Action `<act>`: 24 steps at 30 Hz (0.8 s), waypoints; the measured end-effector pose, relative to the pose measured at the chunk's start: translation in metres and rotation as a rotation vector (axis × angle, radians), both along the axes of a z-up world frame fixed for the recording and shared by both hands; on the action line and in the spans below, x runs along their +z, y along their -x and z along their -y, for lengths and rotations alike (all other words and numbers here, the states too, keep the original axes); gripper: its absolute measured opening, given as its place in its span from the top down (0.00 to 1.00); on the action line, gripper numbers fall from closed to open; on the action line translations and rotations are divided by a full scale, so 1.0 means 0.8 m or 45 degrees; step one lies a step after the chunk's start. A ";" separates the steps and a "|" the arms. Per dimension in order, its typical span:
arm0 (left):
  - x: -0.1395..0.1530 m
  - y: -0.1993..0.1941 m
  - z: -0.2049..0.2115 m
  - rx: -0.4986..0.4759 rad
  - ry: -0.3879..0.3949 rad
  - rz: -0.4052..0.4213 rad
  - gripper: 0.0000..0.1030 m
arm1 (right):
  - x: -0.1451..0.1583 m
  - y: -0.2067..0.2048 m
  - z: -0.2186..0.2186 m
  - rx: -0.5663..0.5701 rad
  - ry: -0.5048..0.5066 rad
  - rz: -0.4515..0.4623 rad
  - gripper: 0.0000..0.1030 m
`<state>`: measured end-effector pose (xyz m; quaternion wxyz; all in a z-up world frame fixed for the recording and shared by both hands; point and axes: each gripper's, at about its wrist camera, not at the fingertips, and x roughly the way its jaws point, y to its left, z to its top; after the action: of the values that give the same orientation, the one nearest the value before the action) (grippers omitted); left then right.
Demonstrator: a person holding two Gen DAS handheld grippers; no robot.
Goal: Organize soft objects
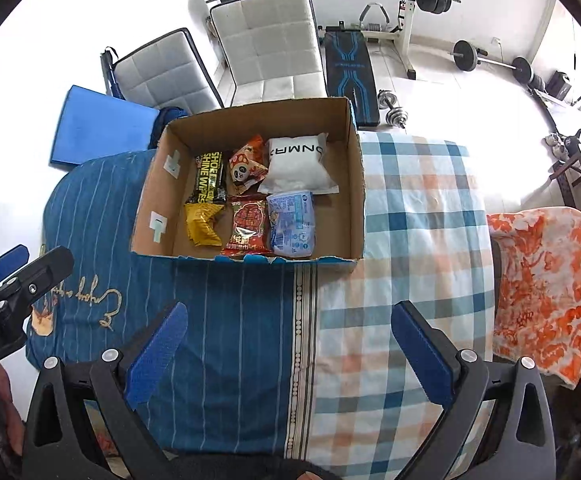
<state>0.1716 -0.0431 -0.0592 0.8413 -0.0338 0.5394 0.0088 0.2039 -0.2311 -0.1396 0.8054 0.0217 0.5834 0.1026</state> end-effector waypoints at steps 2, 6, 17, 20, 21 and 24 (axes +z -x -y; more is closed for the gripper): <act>0.015 0.013 0.001 0.000 0.023 0.021 0.02 | 0.020 0.018 0.004 0.004 -0.012 0.026 0.00; 0.041 0.037 0.001 0.002 0.051 0.057 0.02 | 0.060 0.056 0.011 0.021 -0.046 0.070 0.00; 0.094 0.090 0.007 -0.026 0.067 0.098 0.02 | 0.141 0.127 0.018 0.062 -0.057 0.172 0.00; 0.106 0.095 0.007 -0.022 0.059 0.129 0.02 | 0.153 0.134 0.019 0.059 -0.049 0.191 0.00; 0.110 0.096 0.006 -0.016 0.058 0.142 0.02 | 0.157 0.134 0.020 0.055 -0.047 0.202 0.00; 0.118 0.098 0.005 -0.003 0.041 0.180 0.02 | 0.173 0.135 0.021 0.040 -0.024 0.259 0.00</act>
<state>0.0936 -0.0468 0.0353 0.8768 -0.0472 0.4786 -0.0032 0.0957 -0.2479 -0.0009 0.8585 0.0095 0.4979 0.1222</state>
